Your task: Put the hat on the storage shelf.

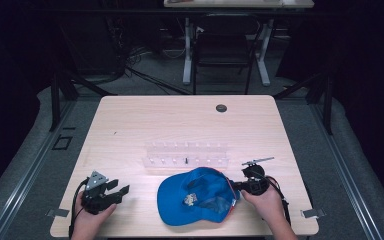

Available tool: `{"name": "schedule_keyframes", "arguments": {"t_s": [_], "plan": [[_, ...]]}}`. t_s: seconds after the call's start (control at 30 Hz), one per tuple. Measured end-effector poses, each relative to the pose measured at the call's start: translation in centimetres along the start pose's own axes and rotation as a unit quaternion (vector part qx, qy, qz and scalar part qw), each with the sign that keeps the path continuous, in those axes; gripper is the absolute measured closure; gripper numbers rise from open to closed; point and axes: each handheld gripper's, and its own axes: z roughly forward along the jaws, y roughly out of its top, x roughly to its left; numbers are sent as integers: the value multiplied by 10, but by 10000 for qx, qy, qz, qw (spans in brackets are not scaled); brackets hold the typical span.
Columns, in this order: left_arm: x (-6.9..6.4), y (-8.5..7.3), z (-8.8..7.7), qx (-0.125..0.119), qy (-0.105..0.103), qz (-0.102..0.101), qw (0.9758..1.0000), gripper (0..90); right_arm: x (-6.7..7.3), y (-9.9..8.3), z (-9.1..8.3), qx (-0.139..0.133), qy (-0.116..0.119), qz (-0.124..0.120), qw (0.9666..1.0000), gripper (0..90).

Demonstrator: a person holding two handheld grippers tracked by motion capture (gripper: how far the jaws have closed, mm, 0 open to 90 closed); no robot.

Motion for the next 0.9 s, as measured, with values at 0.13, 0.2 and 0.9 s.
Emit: {"name": "schedule_keyframes", "arguments": {"t_s": [0.13,0.2,0.9], "plan": [[0,0,0,-9,-5,-16,10000,472,1,1,-6,34,47,12,10000,900],[0,0,-1,21,0,-3,10000,472,0,2,-8,83,73,21,9999,900],[-2,-1,1,9,-8,11,10000,473,1,32,-43,1236,153,289,9918,900]]}}
